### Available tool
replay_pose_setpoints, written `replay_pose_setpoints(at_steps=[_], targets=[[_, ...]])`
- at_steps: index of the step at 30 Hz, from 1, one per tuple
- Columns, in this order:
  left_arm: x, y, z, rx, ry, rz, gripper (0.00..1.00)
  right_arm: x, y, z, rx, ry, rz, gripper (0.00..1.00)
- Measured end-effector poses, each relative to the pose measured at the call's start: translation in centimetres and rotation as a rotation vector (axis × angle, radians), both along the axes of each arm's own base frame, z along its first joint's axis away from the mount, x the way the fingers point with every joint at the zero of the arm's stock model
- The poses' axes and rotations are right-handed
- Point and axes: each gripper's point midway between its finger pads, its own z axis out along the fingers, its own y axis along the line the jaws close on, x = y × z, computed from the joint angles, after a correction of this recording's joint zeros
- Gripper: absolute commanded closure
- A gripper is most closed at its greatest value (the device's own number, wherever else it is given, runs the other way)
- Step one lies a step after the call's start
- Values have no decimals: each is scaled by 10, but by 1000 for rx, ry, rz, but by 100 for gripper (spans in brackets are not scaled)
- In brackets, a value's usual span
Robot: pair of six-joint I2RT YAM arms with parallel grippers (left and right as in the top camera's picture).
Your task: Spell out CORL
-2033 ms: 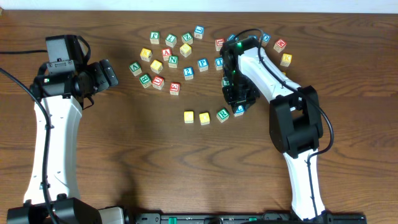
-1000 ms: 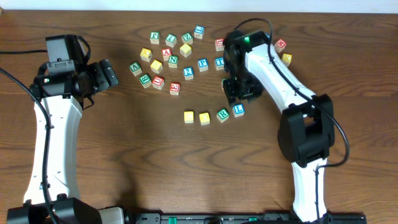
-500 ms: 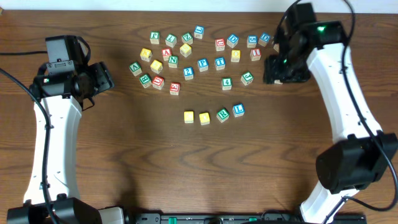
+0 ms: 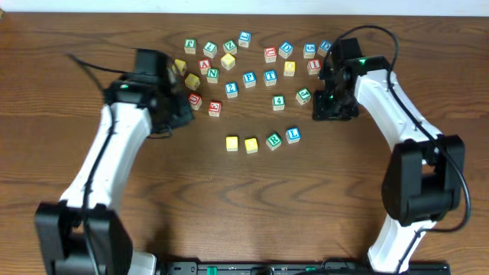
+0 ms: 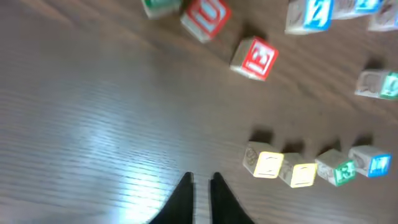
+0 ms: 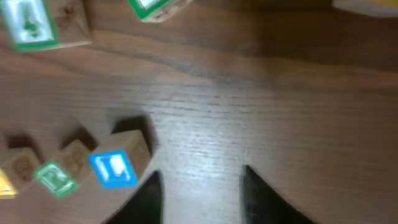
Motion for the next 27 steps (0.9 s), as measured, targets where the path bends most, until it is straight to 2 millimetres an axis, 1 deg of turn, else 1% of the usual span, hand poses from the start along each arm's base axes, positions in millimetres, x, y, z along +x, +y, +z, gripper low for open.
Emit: replay_pose_setpoints(at_steps=[1,2,5,7,11,16,27], targets=[[-3,-8,-12,-1,42,-1,92,-2,0,-9,-3,25,-6,86],[-4,-13,-19,0,66,-3,92,-3,0,-16,-6,43,-7,88],[-11,-29,-39,9,130,-17,92,-6,0,-33,-6,86,-10,90],[-17,-39,-48,17,160,-25,92,-8,2,-37,4,97,-9,91],[-27,-55,-61,32,206,-36,92,-8,7,-37,28,102,-6,90],[-31,-62,-70,38,231,-24,92,-6,13,-40,32,94,8,89],[-31,-61,-86,50,265,8,92,-10,28,-44,34,97,43,87]])
